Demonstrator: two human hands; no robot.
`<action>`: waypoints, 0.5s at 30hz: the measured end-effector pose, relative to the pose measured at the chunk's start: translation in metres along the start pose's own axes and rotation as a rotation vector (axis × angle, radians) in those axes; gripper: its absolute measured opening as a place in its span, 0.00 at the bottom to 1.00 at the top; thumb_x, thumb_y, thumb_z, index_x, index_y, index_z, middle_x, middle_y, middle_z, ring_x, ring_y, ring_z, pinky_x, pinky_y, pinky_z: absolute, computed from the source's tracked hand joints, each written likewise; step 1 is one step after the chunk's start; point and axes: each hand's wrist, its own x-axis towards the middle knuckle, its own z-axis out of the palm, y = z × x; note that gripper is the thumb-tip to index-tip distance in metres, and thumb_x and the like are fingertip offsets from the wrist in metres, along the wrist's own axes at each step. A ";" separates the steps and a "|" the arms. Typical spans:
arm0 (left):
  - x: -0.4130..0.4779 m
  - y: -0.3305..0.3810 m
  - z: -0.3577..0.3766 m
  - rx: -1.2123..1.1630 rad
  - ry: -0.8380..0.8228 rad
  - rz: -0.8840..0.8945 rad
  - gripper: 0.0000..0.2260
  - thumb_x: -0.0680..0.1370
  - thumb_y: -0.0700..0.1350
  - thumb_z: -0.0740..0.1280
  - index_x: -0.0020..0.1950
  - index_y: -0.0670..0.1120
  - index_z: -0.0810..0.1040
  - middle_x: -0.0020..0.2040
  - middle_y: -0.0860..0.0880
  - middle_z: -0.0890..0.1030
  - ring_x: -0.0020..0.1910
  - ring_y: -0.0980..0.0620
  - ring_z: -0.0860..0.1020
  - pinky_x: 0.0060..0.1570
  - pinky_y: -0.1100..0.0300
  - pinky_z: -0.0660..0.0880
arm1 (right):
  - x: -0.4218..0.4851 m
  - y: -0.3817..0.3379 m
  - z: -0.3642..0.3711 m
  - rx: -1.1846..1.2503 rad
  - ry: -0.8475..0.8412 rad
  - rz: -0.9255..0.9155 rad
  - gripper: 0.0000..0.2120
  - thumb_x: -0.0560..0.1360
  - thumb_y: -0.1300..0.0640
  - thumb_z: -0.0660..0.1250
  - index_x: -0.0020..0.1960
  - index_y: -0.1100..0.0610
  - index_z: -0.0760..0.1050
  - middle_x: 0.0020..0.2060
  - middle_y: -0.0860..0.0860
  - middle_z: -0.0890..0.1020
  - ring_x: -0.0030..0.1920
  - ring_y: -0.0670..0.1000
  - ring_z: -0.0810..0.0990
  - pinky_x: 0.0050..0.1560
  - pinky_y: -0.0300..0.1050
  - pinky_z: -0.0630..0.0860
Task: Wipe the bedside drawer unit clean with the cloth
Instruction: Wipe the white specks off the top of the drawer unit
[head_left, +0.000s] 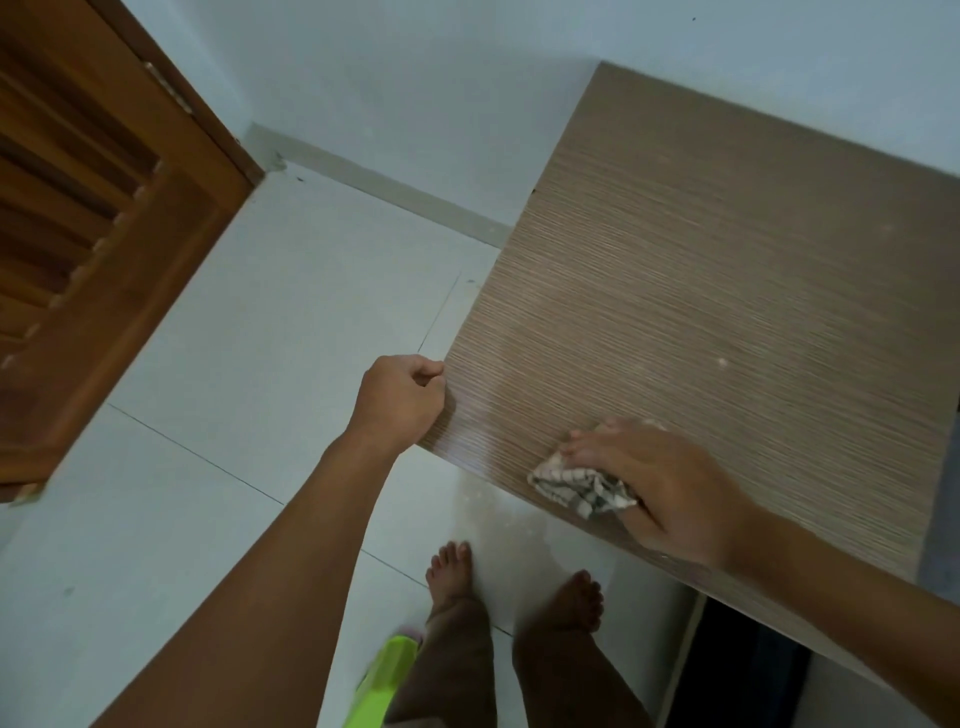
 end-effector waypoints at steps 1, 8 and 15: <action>0.001 0.000 -0.001 -0.005 -0.012 -0.010 0.12 0.79 0.41 0.66 0.62 0.44 0.81 0.56 0.50 0.82 0.50 0.57 0.75 0.54 0.66 0.68 | 0.012 -0.004 -0.007 0.010 0.054 0.008 0.16 0.76 0.53 0.60 0.60 0.58 0.76 0.54 0.54 0.83 0.54 0.57 0.82 0.49 0.62 0.79; 0.014 0.004 -0.013 -0.310 -0.145 -0.255 0.10 0.76 0.40 0.60 0.47 0.38 0.80 0.46 0.41 0.83 0.43 0.47 0.81 0.48 0.51 0.78 | 0.125 -0.021 0.002 -0.056 0.051 0.129 0.23 0.74 0.52 0.53 0.65 0.54 0.75 0.63 0.51 0.79 0.64 0.54 0.76 0.64 0.53 0.70; 0.013 -0.010 -0.026 -0.506 -0.216 -0.385 0.18 0.77 0.45 0.51 0.51 0.40 0.80 0.43 0.42 0.84 0.42 0.44 0.81 0.43 0.52 0.76 | 0.118 -0.025 0.053 -0.172 -0.114 -0.049 0.23 0.74 0.51 0.55 0.66 0.50 0.75 0.68 0.51 0.75 0.72 0.53 0.68 0.73 0.60 0.57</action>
